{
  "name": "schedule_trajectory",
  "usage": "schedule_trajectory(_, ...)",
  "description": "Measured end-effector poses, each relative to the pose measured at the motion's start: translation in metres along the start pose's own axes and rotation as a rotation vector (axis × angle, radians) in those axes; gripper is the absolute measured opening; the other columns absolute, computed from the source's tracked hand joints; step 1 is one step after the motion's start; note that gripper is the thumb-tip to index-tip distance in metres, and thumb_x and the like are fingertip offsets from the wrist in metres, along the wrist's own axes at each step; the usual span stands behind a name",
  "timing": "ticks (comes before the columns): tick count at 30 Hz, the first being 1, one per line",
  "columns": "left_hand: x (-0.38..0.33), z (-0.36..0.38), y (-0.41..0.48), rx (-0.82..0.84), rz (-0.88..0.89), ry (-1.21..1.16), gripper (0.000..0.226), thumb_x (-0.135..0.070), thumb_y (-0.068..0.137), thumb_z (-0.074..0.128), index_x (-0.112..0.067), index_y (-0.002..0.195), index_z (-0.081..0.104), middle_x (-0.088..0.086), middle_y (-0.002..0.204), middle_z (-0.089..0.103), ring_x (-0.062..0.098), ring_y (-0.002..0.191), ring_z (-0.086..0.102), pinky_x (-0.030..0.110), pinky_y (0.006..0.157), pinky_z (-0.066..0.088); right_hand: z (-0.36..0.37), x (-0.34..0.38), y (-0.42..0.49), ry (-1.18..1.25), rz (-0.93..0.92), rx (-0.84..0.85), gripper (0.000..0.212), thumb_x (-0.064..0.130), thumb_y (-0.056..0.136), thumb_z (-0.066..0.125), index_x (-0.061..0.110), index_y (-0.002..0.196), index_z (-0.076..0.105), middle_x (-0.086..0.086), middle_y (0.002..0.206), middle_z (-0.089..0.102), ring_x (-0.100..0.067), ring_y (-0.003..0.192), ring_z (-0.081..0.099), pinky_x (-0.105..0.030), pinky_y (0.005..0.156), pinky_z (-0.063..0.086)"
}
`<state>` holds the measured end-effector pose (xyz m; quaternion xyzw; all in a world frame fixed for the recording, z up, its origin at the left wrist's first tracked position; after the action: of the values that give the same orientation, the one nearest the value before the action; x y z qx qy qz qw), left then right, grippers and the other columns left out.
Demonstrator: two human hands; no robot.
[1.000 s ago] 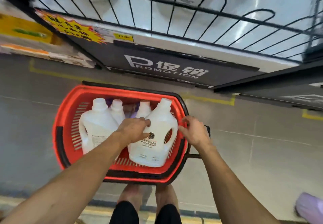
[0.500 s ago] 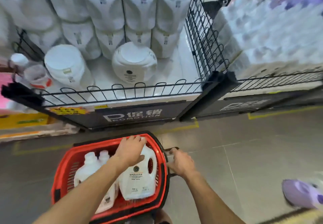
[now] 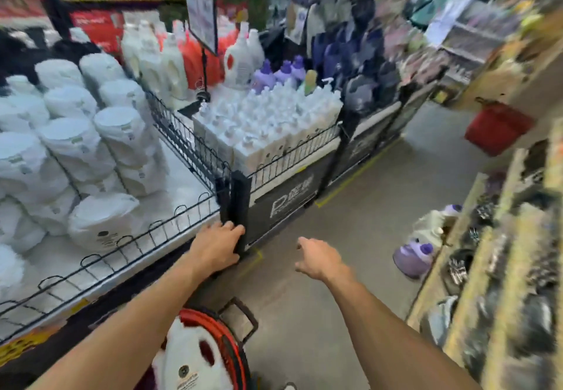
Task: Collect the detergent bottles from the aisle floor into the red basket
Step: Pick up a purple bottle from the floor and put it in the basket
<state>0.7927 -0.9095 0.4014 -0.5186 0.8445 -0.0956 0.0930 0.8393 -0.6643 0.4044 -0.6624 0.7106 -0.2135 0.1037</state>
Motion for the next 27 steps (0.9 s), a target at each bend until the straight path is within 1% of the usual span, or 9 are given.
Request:
schedule_trajectory(3, -0.065, -0.035, 0.039, -0.040, 0.119, 0.083, 0.060, -0.049, 0.088, 0.065, -0.030, 0.140, 0.041, 0.000, 0.135, 0.053, 0.027, 0.125, 0.049, 0.047, 0.098, 0.043, -0.029, -0.065, -0.021, 0.014, 0.083, -0.055, 0.051, 0.036, 0.088, 0.071, 0.020, 0.133, 0.054, -0.007, 0.132, 0.062, -0.032, 0.124, 0.058, -0.042, 0.097, 0.051)
schedule_trajectory(6, -0.142, -0.057, 0.079, -0.055, 0.242, 0.158, 0.061, -0.051, 0.087, 0.066, -0.029, 0.138, 0.043, 0.001, 0.134, 0.054, 0.028, 0.124, 0.051, 0.047, 0.097, 0.045, -0.050, -0.141, -0.038, 0.057, 0.185, -0.092, 0.050, 0.038, 0.085, 0.072, 0.021, 0.128, 0.055, -0.005, 0.132, 0.063, -0.030, 0.124, 0.059, -0.041, 0.097, 0.052)
schedule_trajectory(10, -0.230, -0.065, 0.120, -0.023, 0.336, 0.211, 0.062, -0.050, 0.089, 0.066, -0.025, 0.140, 0.041, 0.004, 0.135, 0.053, 0.031, 0.126, 0.049, 0.051, 0.101, 0.041, -0.064, -0.227, -0.054, 0.109, 0.300, -0.131, 0.050, 0.040, 0.084, 0.072, 0.023, 0.128, 0.055, -0.003, 0.133, 0.062, -0.029, 0.124, 0.058, -0.038, 0.093, 0.050)
schedule_trajectory(13, -0.286, -0.062, 0.139, -0.010, 0.420, 0.237, 0.065, -0.050, 0.091, 0.065, -0.024, 0.144, 0.038, 0.003, 0.137, 0.051, 0.030, 0.127, 0.048, 0.048, 0.101, 0.041, -0.059, -0.282, -0.073, 0.140, 0.406, -0.124, 0.053, 0.041, 0.083, 0.072, 0.023, 0.130, 0.053, -0.004, 0.134, 0.060, -0.030, 0.123, 0.057, -0.039, 0.092, 0.049)
schedule_trajectory(19, -0.363, -0.070, 0.194, -0.044, 0.583, 0.285, 0.063, -0.053, 0.090, 0.063, -0.026, 0.142, 0.041, 0.001, 0.140, 0.049, 0.028, 0.130, 0.046, 0.045, 0.101, 0.039, -0.059, -0.371, -0.093, 0.229, 0.568, -0.190, 0.056, 0.043, 0.087, 0.071, 0.021, 0.133, 0.050, -0.009, 0.136, 0.055, -0.033, 0.126, 0.052, -0.042, 0.096, 0.046)
schedule_trajectory(23, -0.406, -0.072, 0.243, -0.014, 0.642, 0.289, 0.062, -0.053, 0.090, 0.061, -0.027, 0.142, 0.040, 0.001, 0.141, 0.048, 0.027, 0.131, 0.045, 0.044, 0.102, 0.040, -0.055, -0.421, -0.088, 0.270, 0.660, -0.159, 0.060, 0.046, 0.085, 0.074, 0.023, 0.135, 0.049, -0.008, 0.138, 0.055, -0.033, 0.128, 0.051, -0.043, 0.099, 0.047)
schedule_trajectory(25, -0.422, -0.077, 0.270, -0.029, 0.666, 0.280, 0.061, -0.052, 0.090, 0.061, -0.027, 0.142, 0.041, 0.001, 0.140, 0.048, 0.027, 0.131, 0.046, 0.043, 0.101, 0.040, -0.065, -0.442, -0.080, 0.320, 0.704, -0.149, 0.064, 0.046, 0.082, 0.075, 0.025, 0.137, 0.050, -0.008, 0.138, 0.057, -0.033, 0.127, 0.054, -0.042, 0.099, 0.049)
schedule_trajectory(27, -0.435, -0.084, 0.295, -0.023, 0.682, 0.266, 0.061, -0.052, 0.090, 0.062, -0.027, 0.142, 0.041, 0.001, 0.140, 0.048, 0.027, 0.130, 0.047, 0.044, 0.100, 0.041, -0.080, -0.458, -0.074, 0.389, 0.740, -0.191, 0.064, 0.045, 0.082, 0.077, 0.022, 0.137, 0.052, -0.008, 0.135, 0.061, -0.032, 0.122, 0.059, -0.041, 0.097, 0.050)
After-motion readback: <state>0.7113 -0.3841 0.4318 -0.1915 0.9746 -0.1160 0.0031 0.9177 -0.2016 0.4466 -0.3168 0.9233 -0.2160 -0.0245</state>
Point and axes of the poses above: each hand's wrist, its own y-axis towards the middle knuckle, its own z-axis out of the palm, x = y × z, the point moved 2 cm from there along y, towards the middle knuckle
